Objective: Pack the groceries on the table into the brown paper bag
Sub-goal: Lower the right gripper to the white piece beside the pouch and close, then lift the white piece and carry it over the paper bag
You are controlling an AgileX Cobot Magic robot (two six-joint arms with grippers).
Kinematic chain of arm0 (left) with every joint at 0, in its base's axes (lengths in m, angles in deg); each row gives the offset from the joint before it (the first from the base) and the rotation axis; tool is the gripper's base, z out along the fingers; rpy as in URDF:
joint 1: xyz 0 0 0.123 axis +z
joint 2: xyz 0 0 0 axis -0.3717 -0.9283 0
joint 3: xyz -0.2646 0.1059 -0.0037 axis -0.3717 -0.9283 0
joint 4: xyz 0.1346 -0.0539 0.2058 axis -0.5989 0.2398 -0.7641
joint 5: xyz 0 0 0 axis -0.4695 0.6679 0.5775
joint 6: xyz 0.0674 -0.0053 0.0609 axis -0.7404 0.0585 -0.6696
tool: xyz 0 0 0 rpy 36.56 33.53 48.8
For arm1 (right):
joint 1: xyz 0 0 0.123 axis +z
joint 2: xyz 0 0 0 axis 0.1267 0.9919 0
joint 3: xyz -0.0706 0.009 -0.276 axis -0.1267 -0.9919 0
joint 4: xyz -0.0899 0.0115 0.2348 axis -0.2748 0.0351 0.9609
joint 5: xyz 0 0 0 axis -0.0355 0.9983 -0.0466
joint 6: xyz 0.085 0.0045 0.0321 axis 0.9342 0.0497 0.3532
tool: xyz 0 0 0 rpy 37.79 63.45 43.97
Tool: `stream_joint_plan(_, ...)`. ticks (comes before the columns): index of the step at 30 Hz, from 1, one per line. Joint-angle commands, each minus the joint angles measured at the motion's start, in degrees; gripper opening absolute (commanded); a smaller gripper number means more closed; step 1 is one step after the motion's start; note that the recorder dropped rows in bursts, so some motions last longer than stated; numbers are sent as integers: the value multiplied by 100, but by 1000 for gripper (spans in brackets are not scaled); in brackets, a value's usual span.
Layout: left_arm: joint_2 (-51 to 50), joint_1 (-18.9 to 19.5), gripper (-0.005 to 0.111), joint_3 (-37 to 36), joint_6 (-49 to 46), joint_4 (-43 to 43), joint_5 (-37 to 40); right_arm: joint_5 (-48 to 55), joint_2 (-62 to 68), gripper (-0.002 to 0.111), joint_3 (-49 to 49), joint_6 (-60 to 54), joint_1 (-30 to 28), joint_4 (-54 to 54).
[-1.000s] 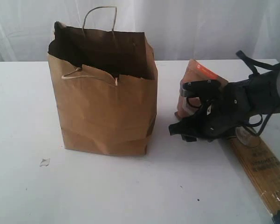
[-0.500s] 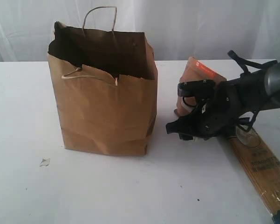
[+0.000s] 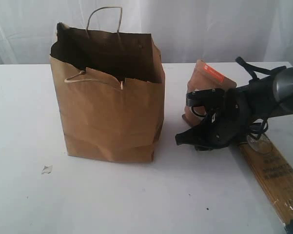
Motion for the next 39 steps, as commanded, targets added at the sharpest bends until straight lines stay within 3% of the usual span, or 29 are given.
stream_joint_plan(1,31,1,0,-16,-1,40,-19,191,22,19,11,-43,-49,0)
stream_joint_plan(8,31,1,0,-16,-1,40,-19,320,22,17,11,-43,-38,0)
stream_joint_plan(17,31,1,0,-16,-1,40,-19,360,-100,0,1,-198,198,37)
stream_joint_plan(39,31,1,0,-16,-1,40,-19,74,-1167,0,-888,-237,327,37)
